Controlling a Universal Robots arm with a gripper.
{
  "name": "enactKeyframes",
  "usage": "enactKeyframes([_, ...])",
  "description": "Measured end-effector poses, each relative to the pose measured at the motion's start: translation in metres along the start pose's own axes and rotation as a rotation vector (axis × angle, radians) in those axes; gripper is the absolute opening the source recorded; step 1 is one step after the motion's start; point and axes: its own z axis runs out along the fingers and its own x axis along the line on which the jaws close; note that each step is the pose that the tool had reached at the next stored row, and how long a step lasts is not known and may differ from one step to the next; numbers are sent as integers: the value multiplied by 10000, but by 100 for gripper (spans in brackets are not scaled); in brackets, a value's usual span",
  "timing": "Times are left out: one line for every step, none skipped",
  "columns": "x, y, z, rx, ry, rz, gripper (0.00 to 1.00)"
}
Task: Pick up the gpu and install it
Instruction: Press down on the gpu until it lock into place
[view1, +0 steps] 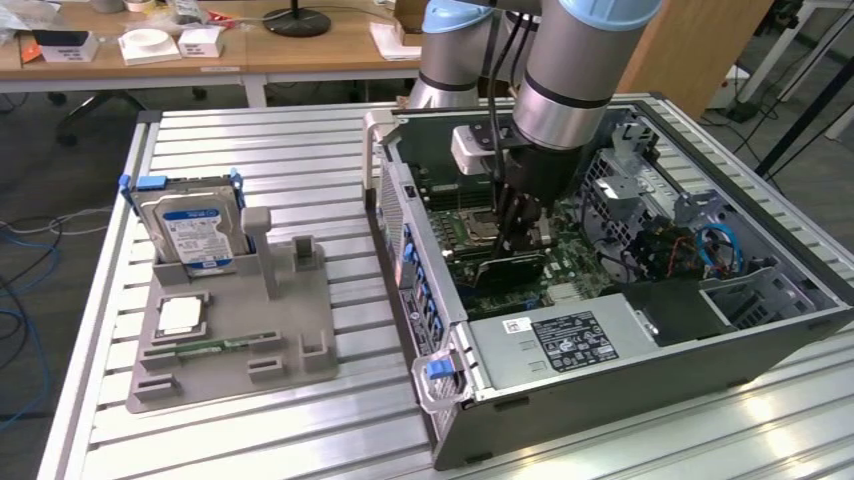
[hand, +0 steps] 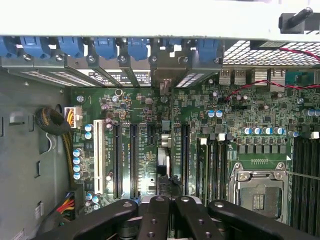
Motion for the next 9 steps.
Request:
enactKeyframes([0,0,0,0,-1,0,11])
enactKeyframes([0,0,0,0,0,0,11])
enactKeyframes([0,0,0,0,0,0,11])
enactKeyframes([0,0,0,0,0,0,11])
enactKeyframes([0,-3,1,1,-1,-1,11])
enactKeyframes([-2,-7,5,1,-3,6,11])
enactKeyframes([-1,-13,9,1,-1,14,11])
enactKeyframes([-1,-19,16,1,-1,23,11])
enactKeyframes([0,-24,28,1,-1,30,11])
